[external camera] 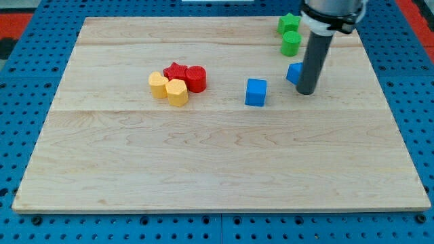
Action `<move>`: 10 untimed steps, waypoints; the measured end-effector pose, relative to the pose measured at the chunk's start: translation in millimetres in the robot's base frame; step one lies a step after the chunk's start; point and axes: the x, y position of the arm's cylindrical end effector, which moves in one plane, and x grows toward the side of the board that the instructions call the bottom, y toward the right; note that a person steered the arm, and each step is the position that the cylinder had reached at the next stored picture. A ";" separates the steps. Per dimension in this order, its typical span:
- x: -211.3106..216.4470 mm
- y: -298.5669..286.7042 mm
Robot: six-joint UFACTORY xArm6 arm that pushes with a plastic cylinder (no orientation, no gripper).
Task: Place blue cube to the bottom of the blue triangle
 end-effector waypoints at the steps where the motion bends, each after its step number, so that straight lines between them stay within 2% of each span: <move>1: -7.3 19.8; 2: -33.9 -2.0; 3: -34.4 -16.5; 4: -5.9 -18.3; 5: 49.0 -13.7; 6: 67.7 -110.0; 7: 44.5 -182.9; 8: 11.1 -174.9; 10: 8.1 -92.1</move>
